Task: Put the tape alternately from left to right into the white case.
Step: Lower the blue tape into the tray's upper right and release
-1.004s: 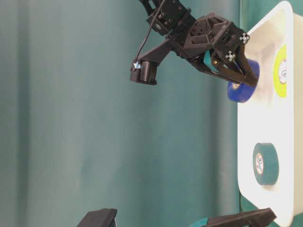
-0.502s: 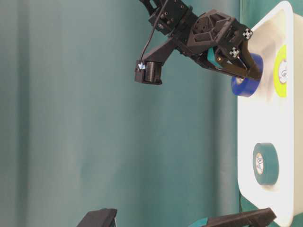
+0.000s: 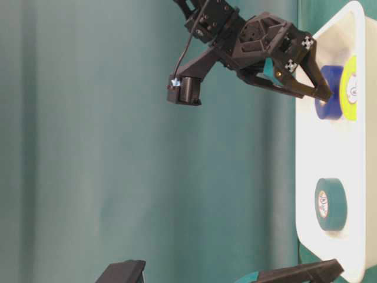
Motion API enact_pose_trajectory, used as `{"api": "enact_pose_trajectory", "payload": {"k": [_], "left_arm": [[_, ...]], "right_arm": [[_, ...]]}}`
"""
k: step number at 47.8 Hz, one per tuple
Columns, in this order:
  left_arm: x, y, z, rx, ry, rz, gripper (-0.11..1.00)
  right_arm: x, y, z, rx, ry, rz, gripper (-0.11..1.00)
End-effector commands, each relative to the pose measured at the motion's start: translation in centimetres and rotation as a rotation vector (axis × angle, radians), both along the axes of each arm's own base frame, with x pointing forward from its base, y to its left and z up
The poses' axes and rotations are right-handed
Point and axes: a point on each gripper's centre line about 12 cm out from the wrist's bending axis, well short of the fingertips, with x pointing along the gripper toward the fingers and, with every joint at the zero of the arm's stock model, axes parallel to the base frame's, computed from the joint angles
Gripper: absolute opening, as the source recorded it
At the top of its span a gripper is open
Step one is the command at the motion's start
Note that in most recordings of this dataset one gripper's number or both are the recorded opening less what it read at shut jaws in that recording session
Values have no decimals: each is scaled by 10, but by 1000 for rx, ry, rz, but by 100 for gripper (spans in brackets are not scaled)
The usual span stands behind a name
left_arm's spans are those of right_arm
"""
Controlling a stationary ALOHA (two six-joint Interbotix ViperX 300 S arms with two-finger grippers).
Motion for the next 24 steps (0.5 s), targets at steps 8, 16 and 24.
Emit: {"api": "enact_pose_trajectory", "payload": {"k": [8,16,24], "left_arm": [[4,-1,9,-4,-29,-1,93],[3,-1,8,-4,-29,-1,93],[4,-1,8,-4,-29,-1,93]], "right_arm": [[3,-1,15,-16,-42,1,84],[2,-1,14,-16,-41,3,84],[4,3,18,-18,-51,13,84]]}}
